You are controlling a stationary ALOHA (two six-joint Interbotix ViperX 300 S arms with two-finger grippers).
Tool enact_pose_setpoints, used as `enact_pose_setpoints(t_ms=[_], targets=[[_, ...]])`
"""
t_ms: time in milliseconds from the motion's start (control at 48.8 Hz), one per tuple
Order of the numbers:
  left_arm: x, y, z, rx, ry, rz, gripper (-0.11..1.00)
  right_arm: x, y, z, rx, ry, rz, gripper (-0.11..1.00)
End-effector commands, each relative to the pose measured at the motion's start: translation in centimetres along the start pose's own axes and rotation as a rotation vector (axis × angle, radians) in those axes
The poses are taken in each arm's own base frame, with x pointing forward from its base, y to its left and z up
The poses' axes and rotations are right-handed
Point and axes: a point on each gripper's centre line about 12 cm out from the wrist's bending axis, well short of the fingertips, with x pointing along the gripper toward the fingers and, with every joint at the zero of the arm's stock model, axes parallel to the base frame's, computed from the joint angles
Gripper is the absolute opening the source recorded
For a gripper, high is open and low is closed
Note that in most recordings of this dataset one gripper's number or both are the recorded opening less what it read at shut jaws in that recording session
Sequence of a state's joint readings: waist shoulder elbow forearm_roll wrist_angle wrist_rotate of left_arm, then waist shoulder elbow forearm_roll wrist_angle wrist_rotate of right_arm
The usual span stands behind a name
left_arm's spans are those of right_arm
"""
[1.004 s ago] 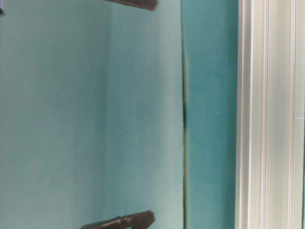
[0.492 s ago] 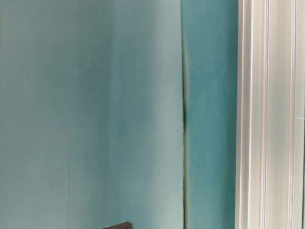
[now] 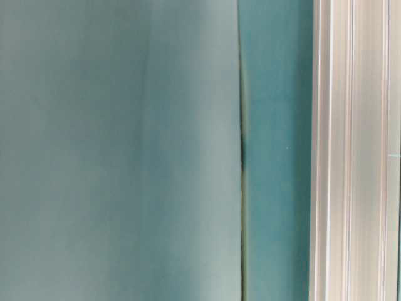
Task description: Lift the metal rail with both hands and move it towards you.
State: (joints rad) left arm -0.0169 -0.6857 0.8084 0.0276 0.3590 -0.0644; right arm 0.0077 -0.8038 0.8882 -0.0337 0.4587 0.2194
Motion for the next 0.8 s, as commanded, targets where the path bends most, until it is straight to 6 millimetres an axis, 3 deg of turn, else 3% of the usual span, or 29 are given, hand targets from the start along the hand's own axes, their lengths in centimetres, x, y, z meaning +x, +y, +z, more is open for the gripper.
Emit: enact_pose_setpoints(t_ms=[0, 246, 492, 779], targets=[[-1.2, -0.1, 0.9, -0.01, -0.073, -0.005, 0.91, -0.6, 0.1, 0.5, -0.002, -0.035, 0.006, 0.99], [-4.5, -0.1, 1.8, -0.011, -0.205, -0.012, 0.91, -2.1, 0.2, 1.2, -0.002, -0.106, 0.019, 0.99], [-7.8, -0.1, 2.6, -0.014, -0.326, -0.018, 0.91, -3.8, 0.5, 2.7, 0.001, -0.29, 0.058, 0.99], [-8.5, -0.1, 2.3, -0.014, -0.345, -0.019, 0.91, -4.3, 0.4, 2.3, 0.003, -0.344, 0.072, 0.99]])
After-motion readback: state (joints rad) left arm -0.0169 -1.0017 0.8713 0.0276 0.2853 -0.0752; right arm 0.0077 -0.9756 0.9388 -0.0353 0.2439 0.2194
